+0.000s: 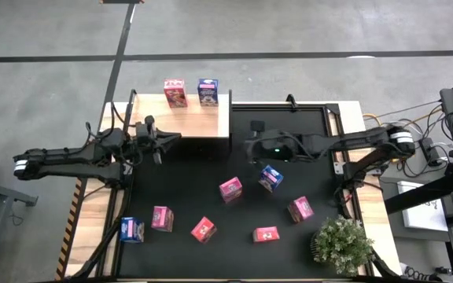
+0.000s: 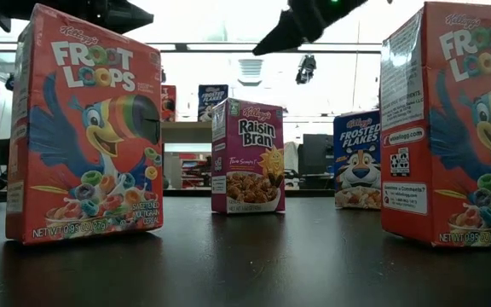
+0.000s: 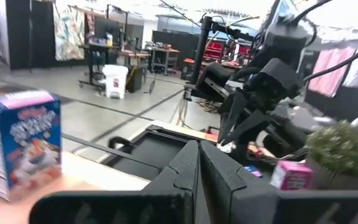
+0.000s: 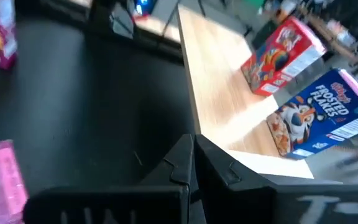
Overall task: Stack cereal on shelf
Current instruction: Put the left purple cereal box on the shelf
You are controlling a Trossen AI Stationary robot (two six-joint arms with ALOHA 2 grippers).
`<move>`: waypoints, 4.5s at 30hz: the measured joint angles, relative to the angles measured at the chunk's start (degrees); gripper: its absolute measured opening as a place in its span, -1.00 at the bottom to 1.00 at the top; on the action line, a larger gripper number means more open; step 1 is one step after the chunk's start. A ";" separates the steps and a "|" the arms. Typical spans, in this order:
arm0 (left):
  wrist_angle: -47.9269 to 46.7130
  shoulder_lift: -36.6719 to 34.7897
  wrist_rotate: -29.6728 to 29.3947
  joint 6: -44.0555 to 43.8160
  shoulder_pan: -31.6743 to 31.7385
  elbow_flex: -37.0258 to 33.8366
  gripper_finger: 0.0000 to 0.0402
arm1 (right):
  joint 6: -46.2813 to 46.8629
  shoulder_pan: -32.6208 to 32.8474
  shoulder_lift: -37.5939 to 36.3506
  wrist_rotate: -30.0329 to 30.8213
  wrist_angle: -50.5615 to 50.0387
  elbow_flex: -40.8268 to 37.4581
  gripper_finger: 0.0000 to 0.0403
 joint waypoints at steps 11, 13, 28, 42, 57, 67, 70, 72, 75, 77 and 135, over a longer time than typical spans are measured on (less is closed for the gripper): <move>-17.93 7.77 3.07 -18.19 -3.43 14.52 -1.00 | -4.81 0.00 -13.30 -3.03 21.88 -18.90 -0.96; -26.61 10.31 3.25 -24.11 -3.60 19.69 -1.00 | -5.76 0.00 -15.07 -3.03 23.43 -20.58 -0.96; -74.40 32.09 7.26 -65.62 -16.48 43.43 -0.96 | -10.55 -0.28 -20.57 -2.96 24.74 -24.43 -0.96; -77.71 42.82 7.33 -99.03 -38.24 43.34 -0.06 | -12.00 -0.28 -21.11 -2.98 24.41 -24.45 -0.96; -87.04 52.61 5.96 -103.53 -43.26 46.64 0.26 | -10.71 -0.28 -21.11 -5.31 24.38 -24.45 -0.96; -88.40 55.45 5.48 -105.74 -45.78 46.96 0.23 | -9.81 -0.17 -21.05 -6.02 24.20 -24.67 -0.96; -88.45 56.15 4.71 -106.75 -46.63 46.90 0.23 | -9.69 -0.16 -21.05 -6.02 24.03 -24.69 -0.96; -88.47 56.71 4.04 -107.32 -47.11 46.90 0.23 | -9.61 -0.15 -21.05 -6.02 24.01 -24.71 -0.96; -88.77 57.62 3.34 -107.88 -47.54 46.90 0.23 | -9.61 -0.17 -21.00 -6.02 24.01 -24.71 -0.96; -89.06 58.18 3.23 -107.99 -47.70 46.90 0.23 | -9.61 -0.17 -21.00 -6.02 23.97 -24.74 -0.96; -99.85 54.37 -17.14 9.67 -13.68 84.55 -0.15 | -7.30 -0.15 -21.00 -6.02 21.41 -24.82 -0.96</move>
